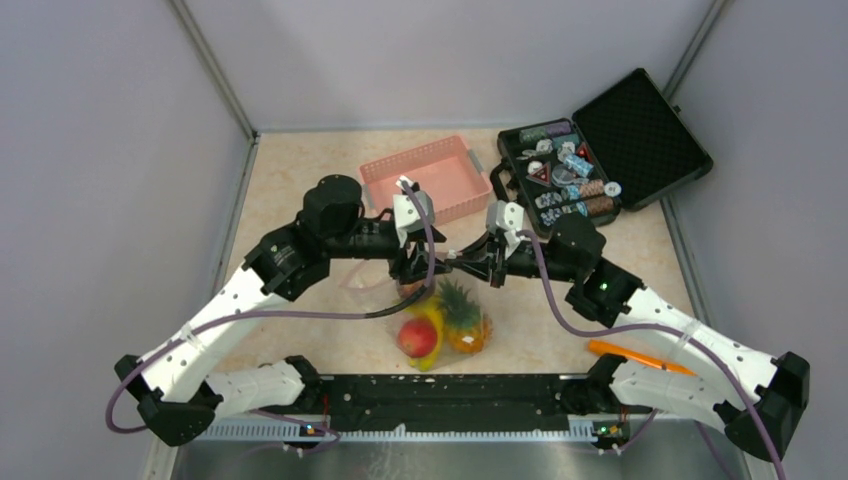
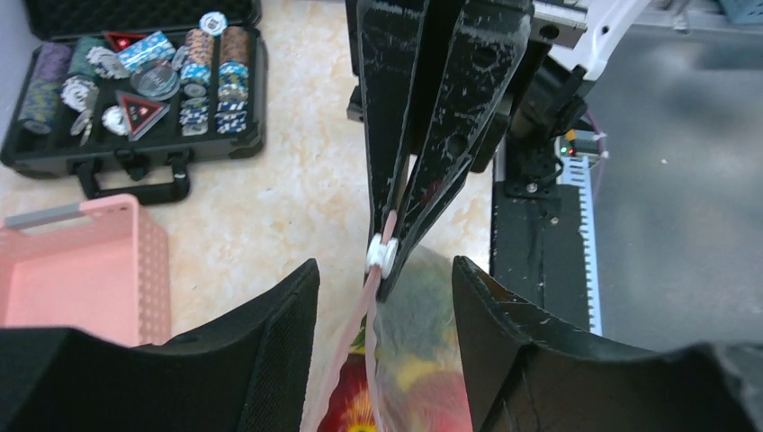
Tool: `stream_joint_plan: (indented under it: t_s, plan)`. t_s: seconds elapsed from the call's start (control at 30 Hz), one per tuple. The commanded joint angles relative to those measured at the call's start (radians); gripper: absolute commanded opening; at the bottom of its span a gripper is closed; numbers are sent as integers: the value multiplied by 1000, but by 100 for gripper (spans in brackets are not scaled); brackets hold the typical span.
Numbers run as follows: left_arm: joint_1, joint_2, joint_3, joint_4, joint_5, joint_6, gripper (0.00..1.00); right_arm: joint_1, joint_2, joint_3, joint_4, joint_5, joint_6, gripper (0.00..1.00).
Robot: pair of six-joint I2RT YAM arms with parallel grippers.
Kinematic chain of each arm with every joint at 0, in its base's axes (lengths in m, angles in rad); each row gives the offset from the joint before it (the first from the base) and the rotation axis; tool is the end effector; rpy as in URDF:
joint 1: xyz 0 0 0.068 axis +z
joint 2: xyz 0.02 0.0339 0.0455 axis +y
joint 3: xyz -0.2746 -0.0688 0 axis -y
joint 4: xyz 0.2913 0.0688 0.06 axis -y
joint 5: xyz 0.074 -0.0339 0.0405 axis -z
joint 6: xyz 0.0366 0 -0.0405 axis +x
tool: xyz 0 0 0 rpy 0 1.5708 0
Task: Place the food in the zip-top bag and seal the zipper
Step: Zip the zipper food storage bag at the center of the board.
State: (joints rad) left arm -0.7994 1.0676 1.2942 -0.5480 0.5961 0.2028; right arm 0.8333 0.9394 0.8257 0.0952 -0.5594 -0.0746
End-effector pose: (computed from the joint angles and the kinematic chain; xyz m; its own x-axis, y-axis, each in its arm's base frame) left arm 0.1644 -0.1985 0.4450 -0.0214 0.2611 -0.9651 0.9892 0.1454 0.0174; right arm 0.1599 0.2049 0.3598 0.0609 -0.0269 -0.9978 -0.9823 0.1757 -0.0647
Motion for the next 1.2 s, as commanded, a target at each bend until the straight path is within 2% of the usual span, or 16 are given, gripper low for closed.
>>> stream_joint_plan:
  t_s: [0.0, 0.03, 0.37, 0.43, 0.57, 0.6, 0.63, 0.67, 0.87, 0.97, 1.17]
  plan:
    - [-3, 28, 17, 115, 103, -46, 55, -9, -11, 18, 27, -24, 0, 0]
    - [-4, 33, 14, 122, 105, -54, 53, -9, -11, 17, 27, -27, -1, 0]
    - [-6, 35, 2, 65, 74, -14, 4, -9, -17, 16, 34, -28, 1, 0]
    - [-7, 38, 12, 35, 71, 0, 0, -9, -16, 18, 32, -26, 1, 0]
    - [-6, 48, 29, -31, 64, 32, 1, -8, -28, 9, 49, -11, 10, 0]
    - [-6, 51, 34, -48, 55, 39, 9, -8, -34, 7, 54, -5, 11, 0]
    - [-6, 54, 37, -62, 51, 43, 24, -9, -38, 5, 57, -4, 13, 0]
    - [-6, 56, 40, -68, 52, 45, 28, -9, -40, 4, 57, -5, 13, 0]
    - [-6, 60, 32, -29, 51, 35, 23, -9, -34, 9, 44, -17, 12, 0]
    - [-6, 65, 37, -14, 55, 27, 31, -8, -30, 14, 32, -19, 9, 0]
    - [-6, 36, 9, 77, 74, -15, 32, -9, -25, 6, 41, -18, 9, 0]
